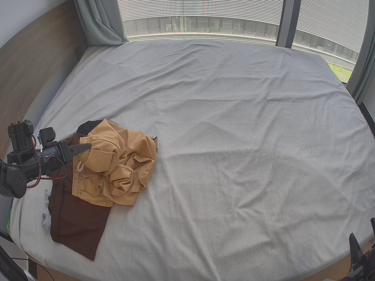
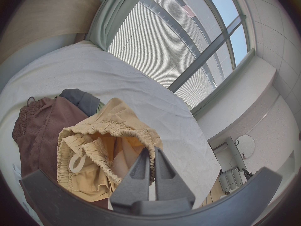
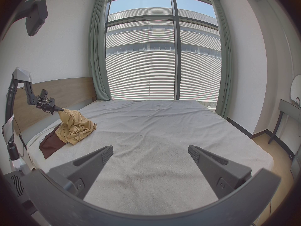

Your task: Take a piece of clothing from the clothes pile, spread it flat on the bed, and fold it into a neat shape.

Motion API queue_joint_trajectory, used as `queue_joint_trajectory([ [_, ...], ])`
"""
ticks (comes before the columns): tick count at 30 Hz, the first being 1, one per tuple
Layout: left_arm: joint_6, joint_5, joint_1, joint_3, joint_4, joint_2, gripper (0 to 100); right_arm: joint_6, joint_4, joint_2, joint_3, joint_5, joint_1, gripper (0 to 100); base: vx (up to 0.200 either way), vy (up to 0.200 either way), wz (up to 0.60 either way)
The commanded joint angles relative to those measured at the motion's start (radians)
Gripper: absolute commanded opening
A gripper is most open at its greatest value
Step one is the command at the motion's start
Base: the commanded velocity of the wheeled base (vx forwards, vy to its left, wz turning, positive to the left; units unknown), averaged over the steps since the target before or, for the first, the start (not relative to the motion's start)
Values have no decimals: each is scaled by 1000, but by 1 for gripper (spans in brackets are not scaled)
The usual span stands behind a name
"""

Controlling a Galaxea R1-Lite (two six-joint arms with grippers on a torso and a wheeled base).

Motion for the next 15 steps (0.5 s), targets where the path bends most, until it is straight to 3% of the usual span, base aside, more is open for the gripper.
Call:
queue_joint_trajectory([
  [1,-2,-3,-26,24,-2,-85,0,0,0,-16,18,0,0,100,0,0,0],
  [15,-4,-1,-49,87,4,-179,0,0,0,-16,18,0,0,100,0,0,0],
])
